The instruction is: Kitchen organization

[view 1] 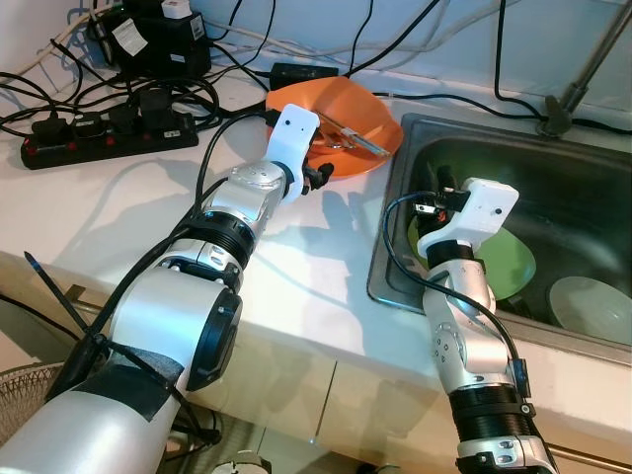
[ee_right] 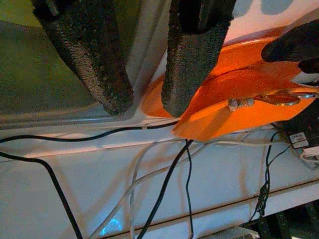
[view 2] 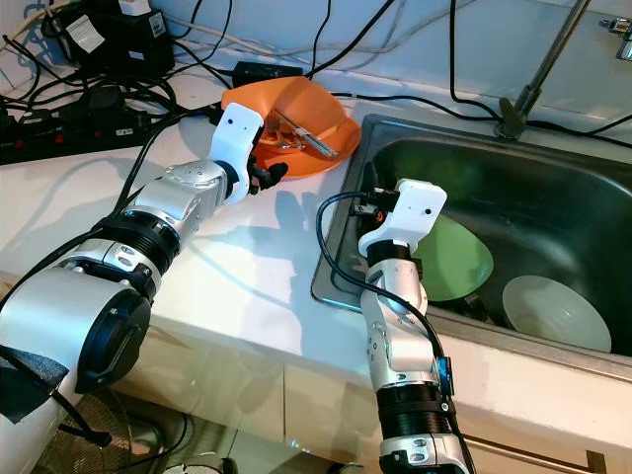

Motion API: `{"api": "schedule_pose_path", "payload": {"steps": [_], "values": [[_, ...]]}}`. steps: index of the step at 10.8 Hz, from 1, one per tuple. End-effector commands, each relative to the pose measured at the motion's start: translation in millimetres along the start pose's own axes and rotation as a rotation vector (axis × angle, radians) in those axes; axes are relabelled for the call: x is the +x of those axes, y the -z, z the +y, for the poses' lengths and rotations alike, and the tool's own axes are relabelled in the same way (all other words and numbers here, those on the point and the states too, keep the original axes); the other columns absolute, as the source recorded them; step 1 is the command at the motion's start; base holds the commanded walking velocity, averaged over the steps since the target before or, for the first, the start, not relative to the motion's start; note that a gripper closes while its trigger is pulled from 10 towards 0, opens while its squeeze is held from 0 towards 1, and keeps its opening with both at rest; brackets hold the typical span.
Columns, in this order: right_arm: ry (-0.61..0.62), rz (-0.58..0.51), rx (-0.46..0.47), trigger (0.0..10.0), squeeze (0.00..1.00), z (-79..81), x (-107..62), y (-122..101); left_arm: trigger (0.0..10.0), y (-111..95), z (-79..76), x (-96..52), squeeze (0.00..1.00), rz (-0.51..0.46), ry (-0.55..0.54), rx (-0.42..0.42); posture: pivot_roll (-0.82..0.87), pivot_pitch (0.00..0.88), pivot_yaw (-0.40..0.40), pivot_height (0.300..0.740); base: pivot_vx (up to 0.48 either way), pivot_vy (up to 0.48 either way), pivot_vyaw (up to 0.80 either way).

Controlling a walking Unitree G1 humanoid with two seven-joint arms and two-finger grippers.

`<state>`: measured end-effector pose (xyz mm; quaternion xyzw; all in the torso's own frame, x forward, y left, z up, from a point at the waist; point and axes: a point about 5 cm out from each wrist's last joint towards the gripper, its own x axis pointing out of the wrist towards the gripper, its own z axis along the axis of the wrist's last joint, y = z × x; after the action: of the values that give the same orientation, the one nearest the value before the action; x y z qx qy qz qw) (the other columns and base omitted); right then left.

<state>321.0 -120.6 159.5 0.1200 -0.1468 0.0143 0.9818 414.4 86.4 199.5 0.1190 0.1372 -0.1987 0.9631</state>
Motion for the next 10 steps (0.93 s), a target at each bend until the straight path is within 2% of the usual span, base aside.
{"api": "schedule_pose_path", "payload": {"steps": [1,3,6,8,10], "values": [[0.01,0.02,-0.009,10.0,0.0,-2.0,-3.9,3,10.0,9,-3.4,0.6,0.0,0.056,0.033,0.022,0.04,0.053,0.008,0.74,0.0,0.0,0.0],[0.01,0.022,-0.007,10.0,0.0,-1.9,-4.4,4,10.0,19,-2.9,-0.4,0.0,0.093,0.068,0.027,0.05,0.054,0.009,0.74,0.0,0.0,0.0],[0.0,0.028,-0.003,10.0,0.0,0.0,-4.1,6,10.0,32,8.0,-7.0,0.0,0.144,0.118,-0.028,0.08,0.052,0.0,0.74,0.0,0.0,0.0],[-0.006,0.032,-0.002,10.0,0.0,0.6,-3.4,7,10.0,35,9.6,-10.3,0.0,0.152,0.136,-0.051,0.09,0.051,-0.009,0.74,0.0,0.0,0.0],[-0.018,0.034,0.0,10.0,0.0,2.0,-2.0,7,10.0,35,12.0,-22.5,0.0,0.14,0.128,-0.091,0.1,0.047,-0.02,0.74,0.0,0.0,0.0]]}}
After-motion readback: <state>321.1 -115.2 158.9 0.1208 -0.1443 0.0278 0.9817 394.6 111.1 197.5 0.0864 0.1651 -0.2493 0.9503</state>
